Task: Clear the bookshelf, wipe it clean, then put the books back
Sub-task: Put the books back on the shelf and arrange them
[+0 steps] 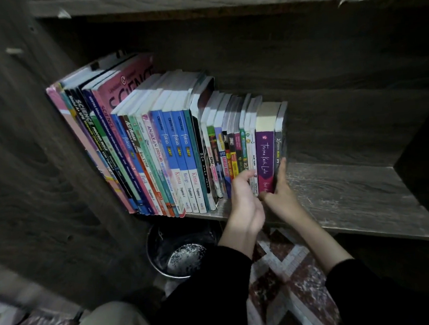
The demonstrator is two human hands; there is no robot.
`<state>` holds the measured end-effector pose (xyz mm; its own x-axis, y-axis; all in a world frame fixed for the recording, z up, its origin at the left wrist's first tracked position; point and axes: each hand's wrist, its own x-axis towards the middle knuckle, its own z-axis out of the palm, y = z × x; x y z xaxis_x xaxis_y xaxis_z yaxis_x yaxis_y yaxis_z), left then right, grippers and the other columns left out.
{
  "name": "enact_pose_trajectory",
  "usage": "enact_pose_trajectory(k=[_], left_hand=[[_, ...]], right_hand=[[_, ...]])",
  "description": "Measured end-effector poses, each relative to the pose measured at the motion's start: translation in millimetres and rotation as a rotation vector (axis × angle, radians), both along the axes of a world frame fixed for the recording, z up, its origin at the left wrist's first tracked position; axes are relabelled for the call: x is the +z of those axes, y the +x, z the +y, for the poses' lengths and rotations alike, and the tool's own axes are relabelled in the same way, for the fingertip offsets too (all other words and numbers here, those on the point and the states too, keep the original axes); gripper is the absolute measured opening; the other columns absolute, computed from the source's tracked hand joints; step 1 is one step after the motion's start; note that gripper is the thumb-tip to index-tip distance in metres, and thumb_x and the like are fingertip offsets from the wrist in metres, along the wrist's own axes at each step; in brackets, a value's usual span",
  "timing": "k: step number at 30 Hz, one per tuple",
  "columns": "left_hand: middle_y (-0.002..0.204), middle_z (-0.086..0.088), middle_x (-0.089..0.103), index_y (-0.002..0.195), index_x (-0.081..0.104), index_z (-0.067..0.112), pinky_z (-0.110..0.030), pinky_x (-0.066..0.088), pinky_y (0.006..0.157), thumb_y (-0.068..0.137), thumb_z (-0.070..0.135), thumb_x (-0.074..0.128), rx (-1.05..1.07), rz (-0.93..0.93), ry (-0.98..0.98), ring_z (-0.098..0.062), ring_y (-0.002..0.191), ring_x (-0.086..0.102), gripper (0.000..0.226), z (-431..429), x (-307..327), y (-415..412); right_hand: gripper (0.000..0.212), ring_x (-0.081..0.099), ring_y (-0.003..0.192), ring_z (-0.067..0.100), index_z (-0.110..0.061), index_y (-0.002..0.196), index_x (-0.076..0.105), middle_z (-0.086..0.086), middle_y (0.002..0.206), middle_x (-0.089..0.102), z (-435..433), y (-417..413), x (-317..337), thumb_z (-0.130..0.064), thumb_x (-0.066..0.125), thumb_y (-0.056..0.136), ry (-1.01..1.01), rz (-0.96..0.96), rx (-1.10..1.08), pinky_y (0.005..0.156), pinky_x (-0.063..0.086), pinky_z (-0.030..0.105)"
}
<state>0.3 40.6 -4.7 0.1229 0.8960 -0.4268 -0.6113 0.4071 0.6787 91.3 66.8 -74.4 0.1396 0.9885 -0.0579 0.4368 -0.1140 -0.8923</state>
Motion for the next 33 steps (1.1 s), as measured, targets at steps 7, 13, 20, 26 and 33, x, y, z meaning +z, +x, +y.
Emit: enact_pose_trajectory(k=[7,13,20,26,33], left_hand=[[0.12,-0.023,0.063,0.116,0.06,0.0,-0.049,0.046,0.101,0.087,0.007,0.048,0.1,-0.074,-0.063,-0.037,0.112,0.061,0.033,4,13,13],[0.105,-0.02,0.06,0.11,0.054,0.001,-0.04,0.039,0.105,0.09,0.002,0.043,0.176,-0.31,-0.087,-0.027,0.094,0.059,0.023,8,15,14],[0.13,-0.022,0.056,0.131,0.049,0.004,-0.044,0.044,0.102,0.087,0.005,0.047,0.191,-0.284,-0.123,-0.029,0.103,0.059,0.044,6,21,19],[0.157,-0.014,0.014,0.149,0.018,0.003,-0.044,0.01,0.117,0.094,0.007,0.038,0.286,-0.329,-0.305,-0.025,0.145,0.016,0.058,1,25,4],[0.159,-0.013,-0.001,0.152,0.005,0.008,-0.044,0.002,0.117,0.095,0.012,0.036,0.266,-0.351,-0.292,-0.026,0.147,-0.001,0.065,14,11,1]], right_hand=[[0.097,0.034,0.139,0.021,-0.038,0.148,-0.015,0.001,0.157,0.025,-3,10,7,-0.009,0.057,0.09,-0.036,0.091,0.04,0.114,0.028,0.043],[0.089,0.037,0.137,0.017,-0.03,0.153,-0.003,-0.001,0.153,0.031,-10,15,13,-0.009,0.058,0.091,-0.022,0.108,0.035,0.113,0.028,0.035],[0.09,0.039,0.136,0.016,-0.027,0.154,0.007,0.0,0.152,0.032,-10,21,13,0.007,0.055,0.085,-0.041,0.129,0.001,0.113,0.03,0.033],[0.085,0.051,0.115,0.022,-0.022,0.152,0.013,0.013,0.14,0.047,-5,23,21,0.014,0.049,0.084,-0.088,0.296,-0.161,0.099,0.042,0.036],[0.11,0.059,0.086,0.029,-0.051,0.146,0.014,0.016,0.113,0.06,14,20,28,0.021,0.037,0.066,-0.189,0.461,-0.142,0.056,0.043,0.034]])
